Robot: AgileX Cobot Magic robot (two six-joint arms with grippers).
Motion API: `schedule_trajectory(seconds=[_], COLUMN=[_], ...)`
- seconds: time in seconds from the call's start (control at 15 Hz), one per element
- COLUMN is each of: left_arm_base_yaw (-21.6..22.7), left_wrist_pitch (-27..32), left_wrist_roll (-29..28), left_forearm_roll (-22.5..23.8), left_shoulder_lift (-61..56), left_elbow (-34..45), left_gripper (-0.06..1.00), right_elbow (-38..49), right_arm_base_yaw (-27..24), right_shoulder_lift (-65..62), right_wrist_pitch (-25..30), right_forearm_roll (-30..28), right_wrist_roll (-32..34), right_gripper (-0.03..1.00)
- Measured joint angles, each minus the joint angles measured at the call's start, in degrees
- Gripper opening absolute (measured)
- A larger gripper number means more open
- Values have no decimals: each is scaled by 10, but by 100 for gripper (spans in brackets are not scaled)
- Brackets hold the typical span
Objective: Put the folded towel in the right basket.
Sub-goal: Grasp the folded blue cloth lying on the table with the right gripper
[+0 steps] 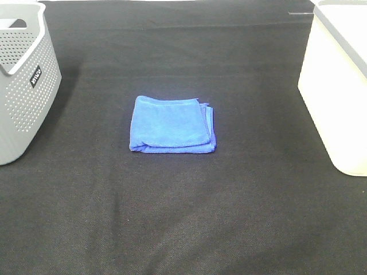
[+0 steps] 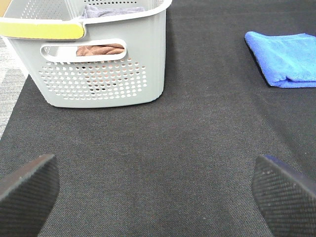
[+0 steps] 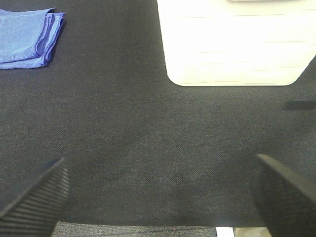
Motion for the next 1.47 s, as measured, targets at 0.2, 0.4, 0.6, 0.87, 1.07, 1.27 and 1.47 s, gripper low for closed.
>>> schedule_trajectory(seconds=[0.2, 0.4, 0.6, 0.87, 1.07, 1.27, 1.47], left_arm_base_yaw=[0, 0, 0, 0, 0, 0, 0], left_wrist_pitch=[0, 0, 0, 0, 0, 0, 0], left_wrist_roll=[0, 0, 0, 0, 0, 0, 0], left_forearm_roll=[0, 0, 0, 0, 0, 0, 0], left_shoulder_lift=[0, 0, 0, 0, 0, 0, 0], left_elbow=[0, 0, 0, 0, 0, 0, 0], left_gripper=[99, 99, 99, 99, 99, 99, 99], right_elbow=[0, 0, 0, 0, 0, 0, 0], right_arm_base_yaw=[0, 0, 0, 0, 0, 0, 0], right_shoulder_lift=[0, 0, 0, 0, 0, 0, 0], right_wrist_pitch=[0, 0, 0, 0, 0, 0, 0], right_forearm_roll=[0, 0, 0, 0, 0, 0, 0], right_wrist_roll=[0, -1, -1, -1, -1, -1, -1], right_gripper=[96, 96, 96, 96, 96, 96, 96])
